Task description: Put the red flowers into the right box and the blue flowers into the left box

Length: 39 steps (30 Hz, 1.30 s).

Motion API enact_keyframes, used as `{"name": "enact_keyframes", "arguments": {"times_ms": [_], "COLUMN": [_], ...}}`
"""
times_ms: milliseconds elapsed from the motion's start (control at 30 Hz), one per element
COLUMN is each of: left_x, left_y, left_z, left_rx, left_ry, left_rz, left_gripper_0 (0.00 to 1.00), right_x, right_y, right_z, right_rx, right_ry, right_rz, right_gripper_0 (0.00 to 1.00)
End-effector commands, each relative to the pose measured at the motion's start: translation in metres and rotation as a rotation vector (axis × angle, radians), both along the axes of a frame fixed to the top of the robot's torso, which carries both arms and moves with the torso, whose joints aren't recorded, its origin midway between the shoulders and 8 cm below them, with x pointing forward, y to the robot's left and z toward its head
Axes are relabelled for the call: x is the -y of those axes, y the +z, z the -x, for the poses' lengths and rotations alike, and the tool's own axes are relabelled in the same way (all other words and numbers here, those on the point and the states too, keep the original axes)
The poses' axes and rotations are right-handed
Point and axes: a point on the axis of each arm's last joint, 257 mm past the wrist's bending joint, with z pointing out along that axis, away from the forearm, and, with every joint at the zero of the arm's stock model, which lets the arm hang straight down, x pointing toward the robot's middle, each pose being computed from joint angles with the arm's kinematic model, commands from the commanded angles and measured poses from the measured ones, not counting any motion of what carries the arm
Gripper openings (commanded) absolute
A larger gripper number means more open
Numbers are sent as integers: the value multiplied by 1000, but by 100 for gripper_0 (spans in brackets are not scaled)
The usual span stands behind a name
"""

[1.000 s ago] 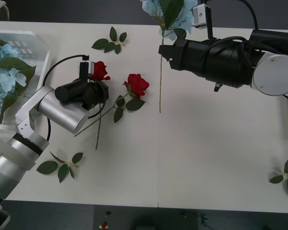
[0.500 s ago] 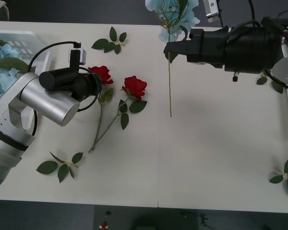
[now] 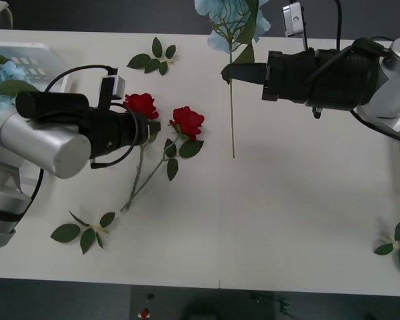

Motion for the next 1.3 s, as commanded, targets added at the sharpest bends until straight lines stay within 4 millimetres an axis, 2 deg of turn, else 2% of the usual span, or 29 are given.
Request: {"name": "enact_keyframes", "arguments": {"times_ms": [33, 133, 200, 333, 400, 433, 533, 567, 633, 767, 933, 1100, 1133, 1167, 1233, 1300], "left_x": [-22, -27, -24, -6, 1, 21, 55, 76, 104, 142, 170, 179, 180, 180, 180, 179], "left_y": [49, 59, 61, 57, 57, 56, 56, 62, 74, 96, 116, 124, 126, 127, 129, 131], "left_z": [3, 18, 23, 26, 27, 30, 39, 45, 55, 75, 96, 101, 100, 100, 96, 91], "left_rx": [52, 52, 125, 333, 385, 479, 460, 453, 445, 399, 335, 319, 322, 323, 327, 332], "left_ry": [-107, -252, -382, -589, -626, -684, -683, -683, -690, -689, -696, -703, -704, -704, -693, -678], "left_rz": [0, 74, 79, 80, 84, 119, 306, 408, 535, 782, 1004, 1060, 1059, 1059, 1058, 1055], "left_gripper_0": [100, 100, 100, 100, 100, 100, 100, 100, 100, 100, 100, 100, 81, 74, 43, 17], "right_x": [-11, -17, -20, -26, -28, -30, -34, -35, -36, -38, -38, -39, -39, -39, -39, -39], "right_y": [12, 13, 14, 15, 16, 15, 15, 15, 16, 16, 16, 16, 15, 16, 16, 15], "right_z": [6, 10, 13, 18, 19, 20, 24, 24, 25, 26, 27, 28, 28, 28, 28, 28], "right_rx": [3, -3, -11, -14, -14, -16, -19, -21, -19, -20, -21, -21, -22, -21, -21, -22], "right_ry": [30, 49, 60, 79, 83, 88, 101, 102, 106, 110, 113, 117, 118, 117, 117, 118], "right_rz": [-28, -41, -54, -65, -67, -70, -77, -78, -81, -82, -83, -84, -83, -84, -84, -83], "right_gripper_0": [0, 0, 0, 0, 0, 0, 0, 0, 0, 0, 0, 0, 0, 0, 0, 0]}}
